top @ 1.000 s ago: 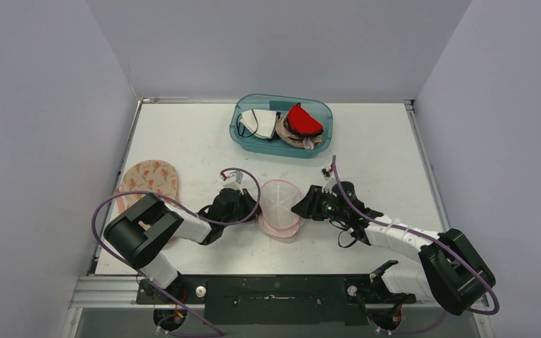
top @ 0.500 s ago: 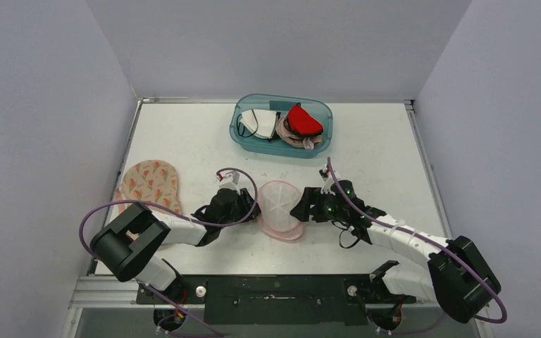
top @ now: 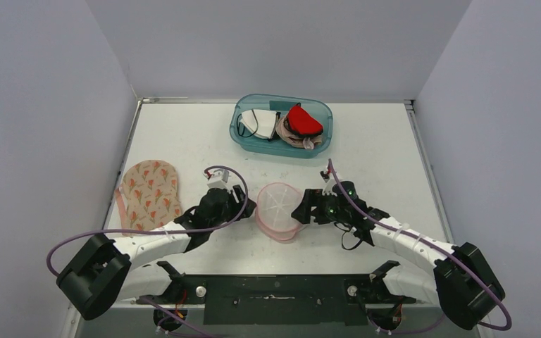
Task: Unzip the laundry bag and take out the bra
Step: Move the laundry bag to the center of the board.
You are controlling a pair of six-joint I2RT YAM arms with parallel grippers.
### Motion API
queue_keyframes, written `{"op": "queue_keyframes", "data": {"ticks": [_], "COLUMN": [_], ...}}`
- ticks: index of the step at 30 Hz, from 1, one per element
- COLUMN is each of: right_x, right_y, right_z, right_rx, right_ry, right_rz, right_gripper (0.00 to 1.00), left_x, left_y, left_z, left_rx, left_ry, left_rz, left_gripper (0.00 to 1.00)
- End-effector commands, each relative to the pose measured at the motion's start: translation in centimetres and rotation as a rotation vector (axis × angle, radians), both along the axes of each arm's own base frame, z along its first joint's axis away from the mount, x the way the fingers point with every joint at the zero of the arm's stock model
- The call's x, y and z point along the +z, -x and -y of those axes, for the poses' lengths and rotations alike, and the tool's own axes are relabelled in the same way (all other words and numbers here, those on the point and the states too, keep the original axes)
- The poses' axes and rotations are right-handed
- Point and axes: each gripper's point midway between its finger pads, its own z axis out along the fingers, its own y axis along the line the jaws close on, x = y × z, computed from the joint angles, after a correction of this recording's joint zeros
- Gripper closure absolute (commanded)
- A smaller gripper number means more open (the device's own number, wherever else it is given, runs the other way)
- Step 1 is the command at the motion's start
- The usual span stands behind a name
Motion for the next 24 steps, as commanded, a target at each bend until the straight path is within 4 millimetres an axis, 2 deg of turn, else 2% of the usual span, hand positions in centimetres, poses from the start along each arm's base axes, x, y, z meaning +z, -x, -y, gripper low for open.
{"op": "queue_keyframes", "data": {"ticks": [1,6,10,14,18,19,21,24], "right_x": [3.3,3.7,4.0,6.3,9.3,9.9,10.5,10.0], "right_y": [-0.9,-0.7,-0.6,-1.2,-1.7,-1.8,-2.0,-2.3], "right_z": [-0.8,-0.2,0.1,-0.9,-2.6,-3.1,-4.0,-5.0], "right_rx": [0.018,0.012,0.003,-0.009,0.007,0.016,0.029,0.048], "right_ry": [-0.047,-0.014,-0.014,-0.114,-0.258,-0.290,-0.342,-0.379], "right_rz": [0.090,0.095,0.105,0.157,0.199,0.204,0.200,0.177], "right_gripper": [0.20,0.19,0.19,0.25,0.48,0.53,0.59,0.65], "left_x": [1.0,1.4,3.3,8.0,12.9,13.4,13.2,10.7], "left_y": [-0.6,-0.7,-0.9,-0.8,0.3,0.6,0.9,0.6], "left_z": [-1.3,-2.2,-1.7,1.5,5.8,6.7,8.0,8.6], "left_rx": [0.034,0.065,0.053,-0.058,-0.215,-0.247,-0.292,-0.288], "left_ry": [-0.070,-0.104,-0.057,0.122,0.335,0.364,0.381,0.355], "left_rz": [0.023,0.018,0.056,0.147,0.207,0.208,0.195,0.159], "left_gripper": [0.44,0.43,0.43,0.44,0.50,0.51,0.55,0.59]}}
